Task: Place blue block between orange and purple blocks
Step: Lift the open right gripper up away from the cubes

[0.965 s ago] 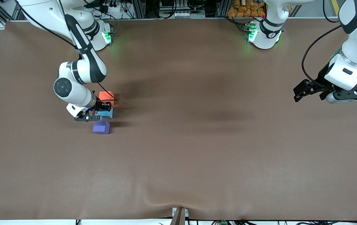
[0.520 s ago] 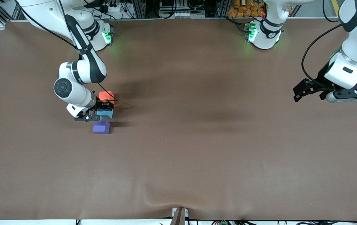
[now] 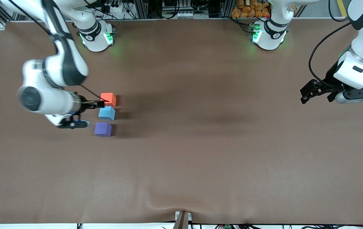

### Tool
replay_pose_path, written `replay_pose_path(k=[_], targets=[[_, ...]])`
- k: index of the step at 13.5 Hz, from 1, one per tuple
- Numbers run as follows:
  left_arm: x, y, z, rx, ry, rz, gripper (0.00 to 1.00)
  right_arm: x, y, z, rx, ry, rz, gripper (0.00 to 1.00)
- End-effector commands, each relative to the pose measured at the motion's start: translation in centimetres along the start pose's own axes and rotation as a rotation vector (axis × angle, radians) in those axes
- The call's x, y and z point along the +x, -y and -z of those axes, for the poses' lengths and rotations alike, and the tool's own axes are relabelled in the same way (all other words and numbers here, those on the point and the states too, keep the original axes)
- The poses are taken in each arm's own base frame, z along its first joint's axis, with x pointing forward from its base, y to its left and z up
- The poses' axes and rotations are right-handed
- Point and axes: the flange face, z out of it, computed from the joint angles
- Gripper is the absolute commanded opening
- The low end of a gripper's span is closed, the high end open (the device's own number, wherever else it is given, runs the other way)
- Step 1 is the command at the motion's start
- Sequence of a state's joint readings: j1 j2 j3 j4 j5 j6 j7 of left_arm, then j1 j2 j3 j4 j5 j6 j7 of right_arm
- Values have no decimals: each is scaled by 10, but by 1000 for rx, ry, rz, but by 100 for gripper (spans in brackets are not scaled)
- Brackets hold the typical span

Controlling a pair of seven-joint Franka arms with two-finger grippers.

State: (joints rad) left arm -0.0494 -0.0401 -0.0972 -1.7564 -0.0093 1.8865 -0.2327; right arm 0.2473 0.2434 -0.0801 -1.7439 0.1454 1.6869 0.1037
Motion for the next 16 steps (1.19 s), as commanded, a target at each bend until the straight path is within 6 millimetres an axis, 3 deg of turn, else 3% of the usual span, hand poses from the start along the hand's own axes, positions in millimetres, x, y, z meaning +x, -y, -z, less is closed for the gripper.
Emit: replay_pose_path(k=[1,2,3,6,8,11,16], targets=[[4,-7,2,-10,1,1,100,11,-17,83,0,3,-4,100],[5,-4,3,-10,-1,5,100,6,-40,115,25,-25,-29,100],[4,0,5,-8,-1,10,100,-2,-50,138,33,-48,-39,100],[1,5,3,1,25,18,100,-37,-58,194,-4,-80,-44,100],[0,4,2,2,28,15,100,-82,-52,233,-16,-128,-30,100],[-2,-1,2,4,38,4,100,-104,-66,241,-13,-159,-31,100],[-10,-6,13,63,31,-41,100,-120,-87,223,-4,-220,14,100]])
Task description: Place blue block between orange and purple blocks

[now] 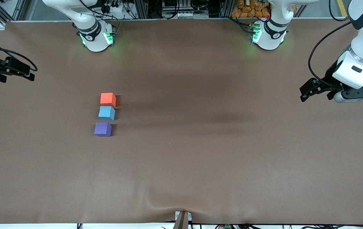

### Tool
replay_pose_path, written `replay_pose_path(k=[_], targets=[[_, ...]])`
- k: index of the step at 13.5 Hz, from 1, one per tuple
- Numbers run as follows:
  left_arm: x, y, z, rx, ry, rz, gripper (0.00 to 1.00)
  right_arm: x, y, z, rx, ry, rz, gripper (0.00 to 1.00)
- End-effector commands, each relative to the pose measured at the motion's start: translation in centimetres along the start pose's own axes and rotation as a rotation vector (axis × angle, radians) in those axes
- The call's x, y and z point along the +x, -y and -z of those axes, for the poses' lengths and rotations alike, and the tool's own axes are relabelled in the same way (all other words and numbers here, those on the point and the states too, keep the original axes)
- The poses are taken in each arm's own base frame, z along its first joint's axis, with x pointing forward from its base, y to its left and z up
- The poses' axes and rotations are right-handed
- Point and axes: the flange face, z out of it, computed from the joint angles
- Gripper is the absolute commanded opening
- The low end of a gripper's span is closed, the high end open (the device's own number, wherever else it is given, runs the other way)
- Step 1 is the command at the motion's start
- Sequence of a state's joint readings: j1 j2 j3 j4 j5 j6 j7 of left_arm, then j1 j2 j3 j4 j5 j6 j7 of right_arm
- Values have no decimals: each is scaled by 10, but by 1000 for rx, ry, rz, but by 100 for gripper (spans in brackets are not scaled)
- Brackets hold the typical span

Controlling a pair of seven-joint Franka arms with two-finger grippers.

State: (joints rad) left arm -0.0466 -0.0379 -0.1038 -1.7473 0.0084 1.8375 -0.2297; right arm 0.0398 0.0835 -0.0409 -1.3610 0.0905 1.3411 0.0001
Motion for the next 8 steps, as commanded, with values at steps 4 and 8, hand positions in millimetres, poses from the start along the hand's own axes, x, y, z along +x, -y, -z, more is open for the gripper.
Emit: replay_pose_path(k=[4,8], targets=[[-21,-3,36,57,18,-39,100,-17,3,-4,-14,-10,31,100],[-35,0,63,70,56,-39,100,-17,7,-4,-22,-8,39,100]])
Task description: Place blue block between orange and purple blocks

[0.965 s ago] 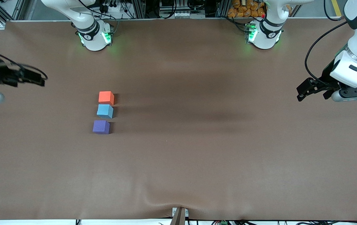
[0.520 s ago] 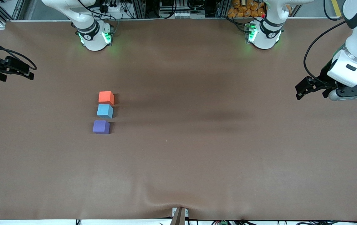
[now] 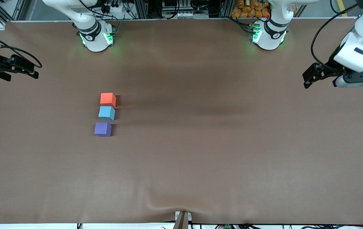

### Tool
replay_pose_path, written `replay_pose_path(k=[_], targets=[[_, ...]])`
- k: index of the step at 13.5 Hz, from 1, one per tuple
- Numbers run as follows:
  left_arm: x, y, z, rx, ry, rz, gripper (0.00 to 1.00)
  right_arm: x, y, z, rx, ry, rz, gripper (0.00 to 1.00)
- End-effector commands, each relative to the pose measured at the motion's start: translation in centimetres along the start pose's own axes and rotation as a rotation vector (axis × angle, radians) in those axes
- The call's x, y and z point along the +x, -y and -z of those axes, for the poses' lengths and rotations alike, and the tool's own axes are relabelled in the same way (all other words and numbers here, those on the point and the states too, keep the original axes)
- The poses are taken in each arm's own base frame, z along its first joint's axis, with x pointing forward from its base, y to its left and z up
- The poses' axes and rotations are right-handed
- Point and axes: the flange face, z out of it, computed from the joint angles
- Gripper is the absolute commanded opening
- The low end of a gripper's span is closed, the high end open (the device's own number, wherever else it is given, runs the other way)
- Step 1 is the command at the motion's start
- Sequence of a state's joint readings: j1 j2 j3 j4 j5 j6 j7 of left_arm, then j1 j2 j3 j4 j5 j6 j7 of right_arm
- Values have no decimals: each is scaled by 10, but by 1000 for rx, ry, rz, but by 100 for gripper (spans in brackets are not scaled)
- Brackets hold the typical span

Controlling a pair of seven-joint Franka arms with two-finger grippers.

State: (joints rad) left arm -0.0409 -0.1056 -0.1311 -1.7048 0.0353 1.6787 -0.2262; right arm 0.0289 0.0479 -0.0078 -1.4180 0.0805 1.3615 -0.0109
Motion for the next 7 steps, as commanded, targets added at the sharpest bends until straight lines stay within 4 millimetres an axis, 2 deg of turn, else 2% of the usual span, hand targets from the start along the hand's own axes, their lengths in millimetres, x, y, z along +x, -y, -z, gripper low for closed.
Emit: replay_pose_path(k=[1,4,6,7], targets=[[-10,9,21,30,36,-5,100,-10,-4,1,-14,-9,24,100],[-21,15,33,32,36,-78,100,-10,-10,2,-11,-13,60,100],[-19,41,33,15,52,-84,100,-10,-12,2,-11,-12,57,100],[-18,41,34,-13,52,-89,100,-10,-12,1,-11,-9,57,100]])
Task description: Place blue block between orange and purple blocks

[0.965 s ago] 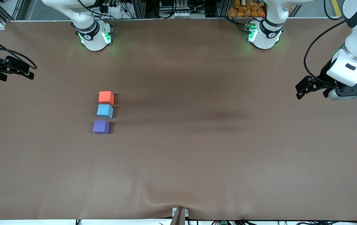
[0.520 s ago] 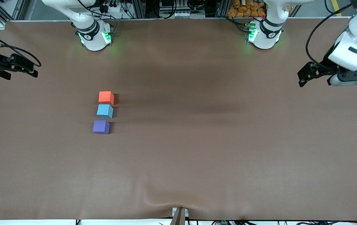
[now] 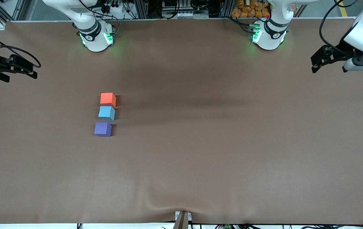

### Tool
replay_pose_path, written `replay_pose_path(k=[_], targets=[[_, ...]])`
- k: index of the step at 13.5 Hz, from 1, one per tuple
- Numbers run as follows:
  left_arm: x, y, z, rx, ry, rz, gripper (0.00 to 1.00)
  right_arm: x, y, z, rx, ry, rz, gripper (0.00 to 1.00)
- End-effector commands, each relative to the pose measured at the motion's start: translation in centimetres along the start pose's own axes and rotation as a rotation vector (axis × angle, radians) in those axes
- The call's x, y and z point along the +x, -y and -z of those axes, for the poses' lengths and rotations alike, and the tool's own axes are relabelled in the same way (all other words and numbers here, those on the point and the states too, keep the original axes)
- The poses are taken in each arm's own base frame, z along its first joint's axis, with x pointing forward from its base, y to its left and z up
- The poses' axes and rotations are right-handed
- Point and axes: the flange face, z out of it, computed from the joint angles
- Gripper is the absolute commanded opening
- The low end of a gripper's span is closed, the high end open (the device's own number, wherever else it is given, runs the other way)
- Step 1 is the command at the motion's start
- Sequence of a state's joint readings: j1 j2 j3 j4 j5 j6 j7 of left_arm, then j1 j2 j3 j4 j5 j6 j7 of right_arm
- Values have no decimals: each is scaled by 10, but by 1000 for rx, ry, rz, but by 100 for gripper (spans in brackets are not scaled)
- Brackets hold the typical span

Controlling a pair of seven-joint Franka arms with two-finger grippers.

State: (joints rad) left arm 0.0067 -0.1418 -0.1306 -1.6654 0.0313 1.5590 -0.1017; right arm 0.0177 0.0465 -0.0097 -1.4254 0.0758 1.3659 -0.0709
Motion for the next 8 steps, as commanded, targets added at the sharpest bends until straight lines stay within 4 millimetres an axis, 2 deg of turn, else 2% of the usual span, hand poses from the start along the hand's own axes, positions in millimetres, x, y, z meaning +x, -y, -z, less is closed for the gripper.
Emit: replay_pose_path(k=[1,3,8], targets=[[-3,13,7,-34,4,-13,100,-11,-3,2,-6,-6,10,100],[1,14,17,-36,-17,5,100,-11,-3,1,-6,-3,12,100],[13,14,13,-40,-13,2,100,-11,-5,2,-4,-5,9,100]])
